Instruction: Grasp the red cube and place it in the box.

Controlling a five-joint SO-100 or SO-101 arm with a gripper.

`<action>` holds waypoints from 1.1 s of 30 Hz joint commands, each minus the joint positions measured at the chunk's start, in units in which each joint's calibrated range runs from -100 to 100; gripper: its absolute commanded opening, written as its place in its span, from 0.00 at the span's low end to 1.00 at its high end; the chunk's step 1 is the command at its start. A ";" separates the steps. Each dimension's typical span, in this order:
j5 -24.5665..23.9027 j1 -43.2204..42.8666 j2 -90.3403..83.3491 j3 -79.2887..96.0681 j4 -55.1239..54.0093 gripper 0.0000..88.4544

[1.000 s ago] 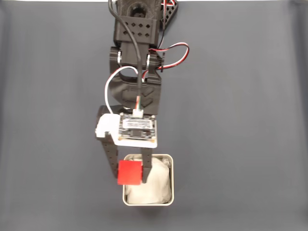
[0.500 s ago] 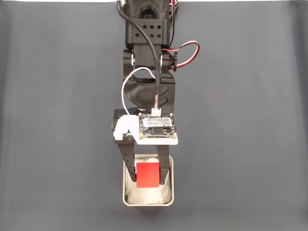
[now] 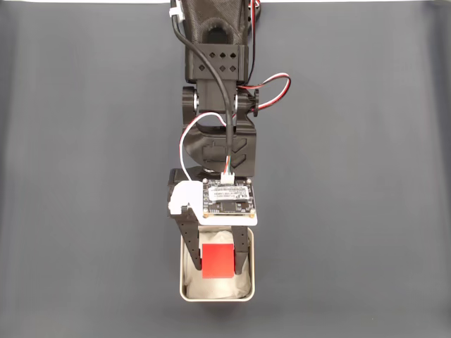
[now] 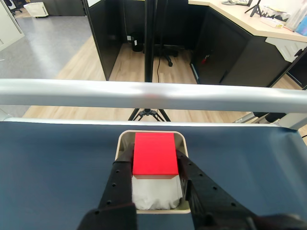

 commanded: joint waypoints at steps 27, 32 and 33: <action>0.05 0.04 1.35 1.31 -3.06 0.09; 0.15 0.11 1.61 1.31 -3.55 0.09; 0.15 0.11 1.61 1.31 -3.55 0.09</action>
